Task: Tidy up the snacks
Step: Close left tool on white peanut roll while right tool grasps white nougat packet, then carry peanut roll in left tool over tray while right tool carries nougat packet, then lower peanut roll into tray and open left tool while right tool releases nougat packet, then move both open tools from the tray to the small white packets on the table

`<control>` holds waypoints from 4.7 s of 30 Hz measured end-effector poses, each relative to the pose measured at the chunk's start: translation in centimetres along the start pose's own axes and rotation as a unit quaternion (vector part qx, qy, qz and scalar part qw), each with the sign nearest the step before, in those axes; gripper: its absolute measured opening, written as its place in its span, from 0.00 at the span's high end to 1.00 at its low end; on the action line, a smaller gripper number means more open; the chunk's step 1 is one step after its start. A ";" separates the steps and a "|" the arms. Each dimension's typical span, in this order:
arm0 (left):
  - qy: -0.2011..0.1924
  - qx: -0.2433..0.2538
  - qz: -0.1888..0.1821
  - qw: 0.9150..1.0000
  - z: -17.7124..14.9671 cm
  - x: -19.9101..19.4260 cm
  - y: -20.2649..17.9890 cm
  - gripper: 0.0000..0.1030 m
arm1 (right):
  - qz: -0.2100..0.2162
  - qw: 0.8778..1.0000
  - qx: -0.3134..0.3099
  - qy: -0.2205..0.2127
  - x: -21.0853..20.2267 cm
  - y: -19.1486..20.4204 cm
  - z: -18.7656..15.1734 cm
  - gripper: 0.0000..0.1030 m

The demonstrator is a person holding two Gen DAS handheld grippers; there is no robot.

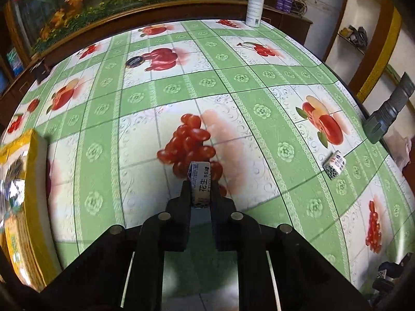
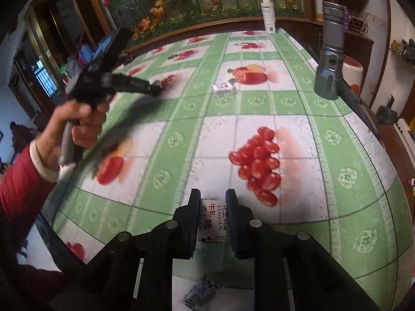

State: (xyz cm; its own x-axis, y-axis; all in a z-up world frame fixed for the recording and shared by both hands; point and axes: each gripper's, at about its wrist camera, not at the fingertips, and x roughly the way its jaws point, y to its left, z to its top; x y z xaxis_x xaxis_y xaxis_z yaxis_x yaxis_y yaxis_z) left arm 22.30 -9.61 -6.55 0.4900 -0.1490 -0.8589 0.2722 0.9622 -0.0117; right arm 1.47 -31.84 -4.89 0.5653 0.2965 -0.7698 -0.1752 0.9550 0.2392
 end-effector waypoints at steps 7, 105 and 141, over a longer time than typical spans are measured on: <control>-0.062 -0.052 0.060 0.995 -3.8 -7.3 2.1 0.90 | 0.037 0.999 -0.020 -0.021 0.0 3.1 2.1 0.80; -0.071 -0.243 0.158 0.954 -13.4 -13.2 20.6 0.75 | 0.194 0.962 -0.193 0.011 15.9 33.2 15.3 0.77; -0.123 -0.111 0.034 0.986 -11.6 -15.9 6.6 0.36 | 0.033 0.999 -0.012 0.002 2.1 7.1 3.1 0.39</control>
State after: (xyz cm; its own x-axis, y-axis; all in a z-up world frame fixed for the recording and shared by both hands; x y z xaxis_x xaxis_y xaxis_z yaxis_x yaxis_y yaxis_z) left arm 6.74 1.77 1.10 0.6946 -0.1063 -0.7115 0.0562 0.9940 -0.0937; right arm 3.90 -24.46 -2.93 0.5492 0.3592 -0.7546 -0.2315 0.9330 0.2756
